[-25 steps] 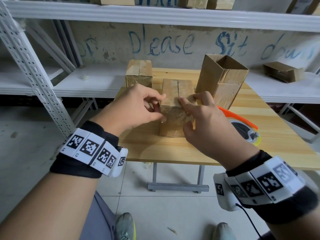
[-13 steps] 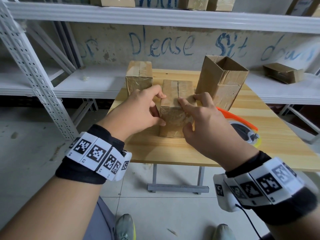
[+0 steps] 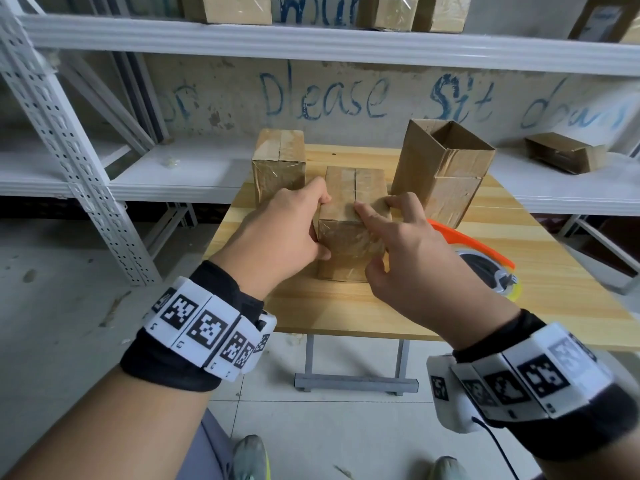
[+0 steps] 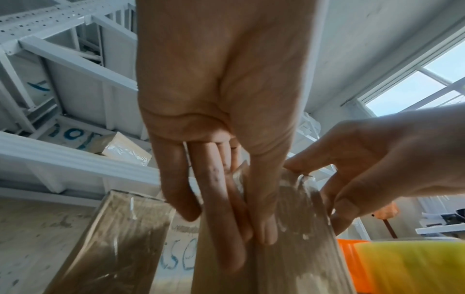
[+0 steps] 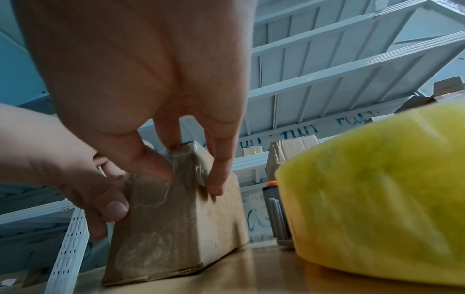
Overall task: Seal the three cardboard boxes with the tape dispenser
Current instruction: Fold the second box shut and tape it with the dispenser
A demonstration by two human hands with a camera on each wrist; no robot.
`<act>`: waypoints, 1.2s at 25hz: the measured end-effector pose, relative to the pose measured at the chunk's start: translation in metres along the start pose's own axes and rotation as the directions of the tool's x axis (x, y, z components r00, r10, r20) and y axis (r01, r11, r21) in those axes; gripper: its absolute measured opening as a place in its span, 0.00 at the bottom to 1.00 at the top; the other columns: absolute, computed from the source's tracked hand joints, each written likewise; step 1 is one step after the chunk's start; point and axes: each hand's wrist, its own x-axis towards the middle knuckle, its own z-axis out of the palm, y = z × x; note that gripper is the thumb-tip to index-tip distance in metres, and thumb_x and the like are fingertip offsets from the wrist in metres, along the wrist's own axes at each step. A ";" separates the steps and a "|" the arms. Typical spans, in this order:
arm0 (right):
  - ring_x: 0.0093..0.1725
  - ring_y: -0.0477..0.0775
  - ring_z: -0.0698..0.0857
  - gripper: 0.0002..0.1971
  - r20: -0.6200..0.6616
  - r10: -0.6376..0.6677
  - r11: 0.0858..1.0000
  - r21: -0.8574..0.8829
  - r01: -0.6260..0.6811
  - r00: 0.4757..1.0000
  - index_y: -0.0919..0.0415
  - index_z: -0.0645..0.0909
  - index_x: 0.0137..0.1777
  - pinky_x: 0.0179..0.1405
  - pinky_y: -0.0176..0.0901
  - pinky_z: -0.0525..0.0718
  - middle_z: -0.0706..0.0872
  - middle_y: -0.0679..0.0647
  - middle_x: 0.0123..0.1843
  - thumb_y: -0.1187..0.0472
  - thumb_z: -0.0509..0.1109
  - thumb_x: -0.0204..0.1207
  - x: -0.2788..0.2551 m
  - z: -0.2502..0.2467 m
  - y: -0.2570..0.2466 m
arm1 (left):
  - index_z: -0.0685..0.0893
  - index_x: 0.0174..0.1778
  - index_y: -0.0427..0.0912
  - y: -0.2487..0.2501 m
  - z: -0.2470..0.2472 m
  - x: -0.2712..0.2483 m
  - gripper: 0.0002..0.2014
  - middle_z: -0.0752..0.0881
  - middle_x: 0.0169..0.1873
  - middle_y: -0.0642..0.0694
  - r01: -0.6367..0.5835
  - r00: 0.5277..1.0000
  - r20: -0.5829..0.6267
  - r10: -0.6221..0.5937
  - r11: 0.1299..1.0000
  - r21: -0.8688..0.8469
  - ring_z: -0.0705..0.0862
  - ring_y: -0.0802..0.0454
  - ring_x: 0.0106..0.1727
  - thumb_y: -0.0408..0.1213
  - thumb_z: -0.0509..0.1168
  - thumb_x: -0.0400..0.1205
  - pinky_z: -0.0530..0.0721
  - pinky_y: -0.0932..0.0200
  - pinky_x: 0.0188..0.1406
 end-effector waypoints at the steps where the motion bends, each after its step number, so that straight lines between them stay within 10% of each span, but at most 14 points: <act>1: 0.46 0.59 0.85 0.36 0.005 0.000 1.000 0.001 0.000 1.000 0.50 0.63 0.84 0.47 0.44 0.89 0.67 0.60 0.73 0.65 0.67 0.76 0.000 -0.001 0.000 | 0.74 0.66 0.55 0.002 0.000 0.000 0.33 0.87 0.40 0.51 0.009 1.000 -0.018 -0.009 1.000 0.023 0.87 0.46 0.45 0.42 0.84 0.70 0.88 0.44 0.47; 7: 0.47 0.41 0.82 0.31 -0.020 0.034 0.963 0.268 -0.027 0.999 0.47 0.66 0.81 0.43 0.26 0.81 0.70 0.49 0.63 0.59 0.62 0.76 -0.003 -0.008 0.006 | 0.73 0.74 0.65 0.003 -0.008 -0.005 0.35 0.82 0.42 0.55 0.045 0.999 -0.013 -0.045 0.999 0.004 0.84 0.52 0.45 0.64 0.76 0.72 0.80 0.55 0.37; 12: 0.47 0.30 0.82 0.33 -0.011 -0.046 0.935 0.351 0.046 0.999 0.48 0.66 0.80 0.43 0.25 0.79 0.75 0.45 0.64 0.63 0.69 0.75 -0.007 -0.010 -0.001 | 0.43 0.87 0.67 0.003 -0.003 -0.005 0.61 0.67 0.82 0.43 0.172 0.975 0.117 -0.190 0.974 0.148 0.75 0.39 0.78 0.85 0.63 0.61 0.80 0.43 0.65; 19: 0.50 0.40 0.83 0.24 -0.122 -0.022 0.960 0.274 0.055 0.992 0.53 0.75 0.73 0.50 0.32 0.84 0.81 0.45 0.60 0.65 0.67 0.76 -0.004 -0.012 0.007 | 0.69 0.84 0.52 -0.010 -0.007 0.005 0.44 0.71 0.75 0.52 0.082 0.996 -0.041 -0.085 0.995 -0.063 0.77 0.53 0.68 0.61 0.78 0.73 0.74 0.58 0.60; 25: 0.62 0.65 0.77 0.25 -0.090 0.475 0.880 0.023 -0.475 0.875 0.57 0.79 0.67 0.61 0.56 0.79 0.77 0.61 0.61 0.53 0.64 0.69 -0.007 -0.033 0.048 | 0.69 0.80 0.74 -0.007 -0.017 -0.001 0.43 0.39 0.89 0.58 0.048 0.995 0.096 -0.041 0.996 -0.080 0.89 0.54 0.59 0.22 0.63 0.79 0.90 0.45 0.50; 27: 0.53 0.65 0.80 0.22 0.035 0.587 0.807 -0.107 -0.581 0.809 0.60 0.79 0.54 0.50 0.55 0.82 0.79 0.61 0.52 0.47 0.61 0.66 -0.010 -0.036 0.055 | 0.72 0.78 0.73 -0.003 -0.017 0.001 0.45 0.41 0.90 0.57 0.011 0.997 0.076 -0.008 0.999 -0.041 0.67 0.48 0.85 0.14 0.57 0.79 0.83 0.52 0.70; 30: 0.35 0.57 0.79 0.14 0.109 0.619 0.783 -0.163 -0.600 0.778 0.61 0.76 0.43 0.28 0.44 0.72 0.81 0.58 0.38 0.49 0.63 0.71 -0.016 -0.036 0.061 | 0.75 0.77 0.70 -0.001 -0.011 0.004 0.45 0.47 0.90 0.53 -0.023 1.000 0.021 0.022 0.999 0.041 0.49 0.53 0.89 0.12 0.57 0.78 0.67 0.65 0.72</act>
